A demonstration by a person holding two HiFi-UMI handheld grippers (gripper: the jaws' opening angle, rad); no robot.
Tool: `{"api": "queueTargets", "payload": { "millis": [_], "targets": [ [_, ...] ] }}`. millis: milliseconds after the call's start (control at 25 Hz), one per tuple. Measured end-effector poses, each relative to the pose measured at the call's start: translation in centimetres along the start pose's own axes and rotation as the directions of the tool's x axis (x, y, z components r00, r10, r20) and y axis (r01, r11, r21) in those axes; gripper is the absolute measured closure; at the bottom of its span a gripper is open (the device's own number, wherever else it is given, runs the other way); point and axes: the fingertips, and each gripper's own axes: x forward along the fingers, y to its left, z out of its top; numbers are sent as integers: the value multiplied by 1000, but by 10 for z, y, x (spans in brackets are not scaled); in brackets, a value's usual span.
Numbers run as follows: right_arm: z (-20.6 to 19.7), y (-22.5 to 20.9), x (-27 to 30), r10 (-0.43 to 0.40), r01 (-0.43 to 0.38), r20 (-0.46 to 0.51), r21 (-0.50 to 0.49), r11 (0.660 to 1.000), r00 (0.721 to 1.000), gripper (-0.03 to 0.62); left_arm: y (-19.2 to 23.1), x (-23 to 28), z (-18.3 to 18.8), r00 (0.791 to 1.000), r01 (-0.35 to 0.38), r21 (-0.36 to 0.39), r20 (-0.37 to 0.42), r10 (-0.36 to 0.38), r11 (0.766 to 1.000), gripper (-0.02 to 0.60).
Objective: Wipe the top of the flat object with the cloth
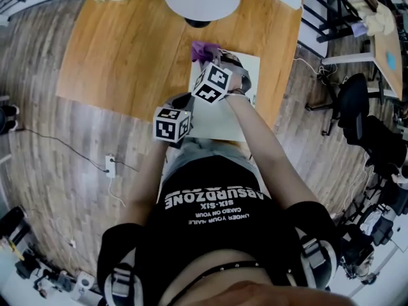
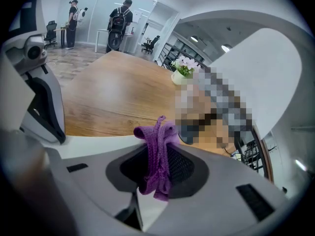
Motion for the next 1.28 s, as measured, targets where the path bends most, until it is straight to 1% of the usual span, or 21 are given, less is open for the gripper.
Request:
{"api": "queueTargets", "payload": {
  "millis": [80, 320, 520, 920, 1280],
  "targets": [
    [1, 2, -4, -8, 8, 2, -18, 1000, 1000, 488, 5, -8, -4, 1000, -24, -2, -2, 24, 1000, 566],
    [6, 21, -13, -15, 16, 11, -64, 998, 1000, 488, 24, -37, -20, 997, -75, -53, 11, 76, 996, 566],
    [2, 34, -20, -8, 10, 25, -77, 997, 1000, 488, 27, -47, -29, 993, -113, -78, 21, 115, 990, 566],
    [-2, 64, -38, 6, -3, 38, -71, 997, 999, 488, 20, -63, -37, 988, -148, -58, 37, 150, 987, 566],
    [-3, 101, -59, 35, -31, 64, -59, 998, 997, 488, 17, -75, -53, 984, -168, -64, 43, 171, 984, 566]
  ]
}}
